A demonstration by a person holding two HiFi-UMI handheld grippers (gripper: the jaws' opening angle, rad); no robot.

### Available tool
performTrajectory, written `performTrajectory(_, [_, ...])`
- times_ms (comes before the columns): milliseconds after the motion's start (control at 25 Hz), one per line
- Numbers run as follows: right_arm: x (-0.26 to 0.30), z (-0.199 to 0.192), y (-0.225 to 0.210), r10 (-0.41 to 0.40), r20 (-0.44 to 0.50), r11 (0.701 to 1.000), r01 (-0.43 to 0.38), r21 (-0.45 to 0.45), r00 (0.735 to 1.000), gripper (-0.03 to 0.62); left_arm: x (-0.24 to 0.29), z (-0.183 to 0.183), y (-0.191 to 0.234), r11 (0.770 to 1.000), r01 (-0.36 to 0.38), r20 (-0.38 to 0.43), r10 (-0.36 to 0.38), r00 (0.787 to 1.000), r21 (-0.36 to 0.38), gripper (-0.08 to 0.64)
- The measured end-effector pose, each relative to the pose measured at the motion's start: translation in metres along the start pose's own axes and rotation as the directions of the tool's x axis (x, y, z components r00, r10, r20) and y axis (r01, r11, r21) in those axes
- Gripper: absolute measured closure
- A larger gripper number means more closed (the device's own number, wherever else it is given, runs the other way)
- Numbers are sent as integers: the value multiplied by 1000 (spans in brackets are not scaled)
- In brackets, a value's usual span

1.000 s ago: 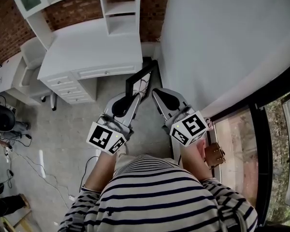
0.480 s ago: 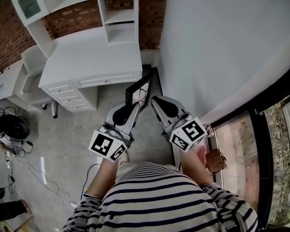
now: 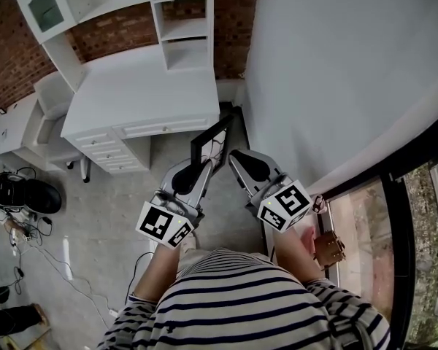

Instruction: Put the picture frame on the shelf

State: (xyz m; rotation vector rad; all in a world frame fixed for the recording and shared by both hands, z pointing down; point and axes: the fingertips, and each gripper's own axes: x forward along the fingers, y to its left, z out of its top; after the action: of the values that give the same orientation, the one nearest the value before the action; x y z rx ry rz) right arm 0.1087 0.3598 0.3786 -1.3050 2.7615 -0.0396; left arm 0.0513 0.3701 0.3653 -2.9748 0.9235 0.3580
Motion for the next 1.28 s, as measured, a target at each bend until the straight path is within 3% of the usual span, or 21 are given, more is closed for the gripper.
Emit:
performTrajectory(640, [103, -8, 2, 46, -42, 999, -46, -6, 998, 583, -9, 6, 99, 1000, -19, 16, 19, 1000, -22, 521])
performTrajectory(960, [191, -12, 29, 77, -43, 997, -78, -16, 996, 583, -46, 21, 177, 999, -40, 32, 41, 999, -23, 522])
performTrajectory(1280, [236, -26, 36, 79, -60, 997, -79, -1, 995, 583, -63, 21, 224, 998, -55, 42, 57, 997, -41, 522])
